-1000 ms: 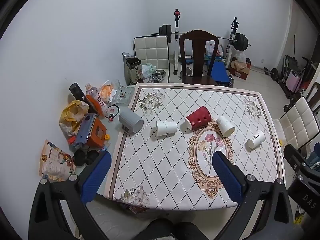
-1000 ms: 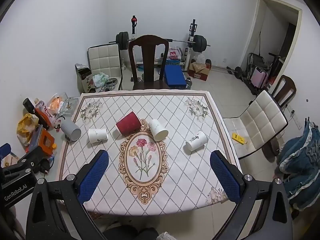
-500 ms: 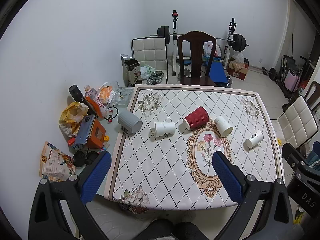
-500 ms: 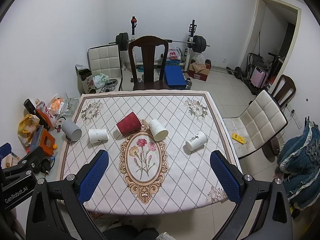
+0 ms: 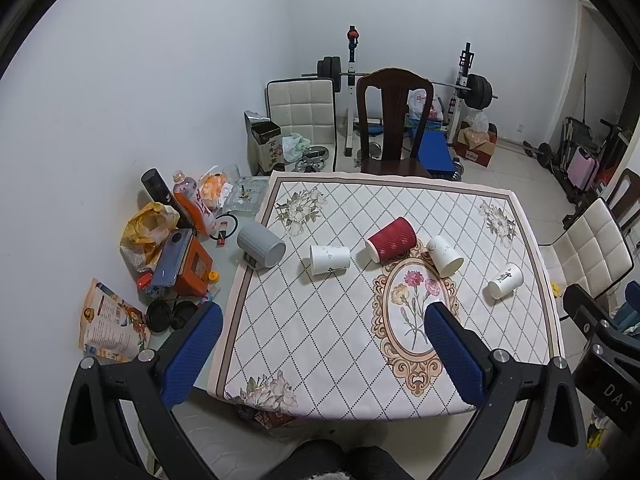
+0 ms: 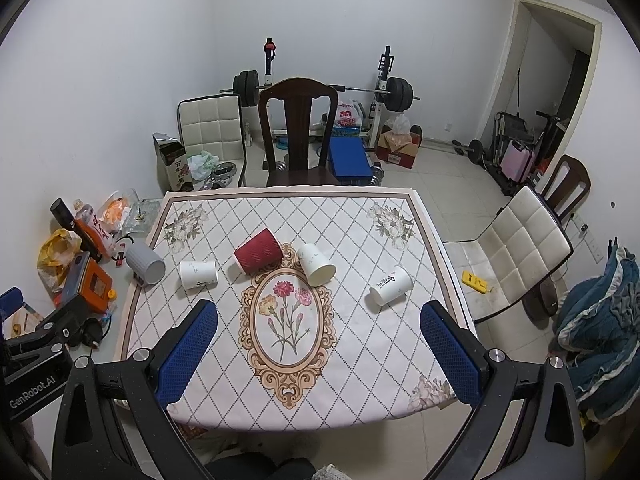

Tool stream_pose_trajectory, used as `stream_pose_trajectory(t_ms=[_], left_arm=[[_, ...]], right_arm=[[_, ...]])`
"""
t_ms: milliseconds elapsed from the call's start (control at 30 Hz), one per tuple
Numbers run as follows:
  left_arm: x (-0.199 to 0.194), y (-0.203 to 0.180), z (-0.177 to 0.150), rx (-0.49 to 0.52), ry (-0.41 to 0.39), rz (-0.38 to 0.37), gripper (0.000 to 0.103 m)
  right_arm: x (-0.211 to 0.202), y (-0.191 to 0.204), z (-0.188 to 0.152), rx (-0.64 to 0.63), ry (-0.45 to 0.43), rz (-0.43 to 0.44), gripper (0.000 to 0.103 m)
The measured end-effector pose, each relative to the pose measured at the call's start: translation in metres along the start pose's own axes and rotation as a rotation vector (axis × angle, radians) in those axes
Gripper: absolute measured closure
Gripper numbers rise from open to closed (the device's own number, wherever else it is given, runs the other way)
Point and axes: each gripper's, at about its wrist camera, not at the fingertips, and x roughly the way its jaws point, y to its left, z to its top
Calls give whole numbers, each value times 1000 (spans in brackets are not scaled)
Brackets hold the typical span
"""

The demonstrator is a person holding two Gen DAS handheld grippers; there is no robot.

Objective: Flip cup upright

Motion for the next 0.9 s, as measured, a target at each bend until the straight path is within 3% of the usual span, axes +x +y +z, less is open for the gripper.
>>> stream_pose_trajectory(t_ms=[900], left_arm=[[-4, 6, -4, -12, -7, -3, 0]], right_arm=[[-8, 5, 0, -11, -10, 3, 1]])
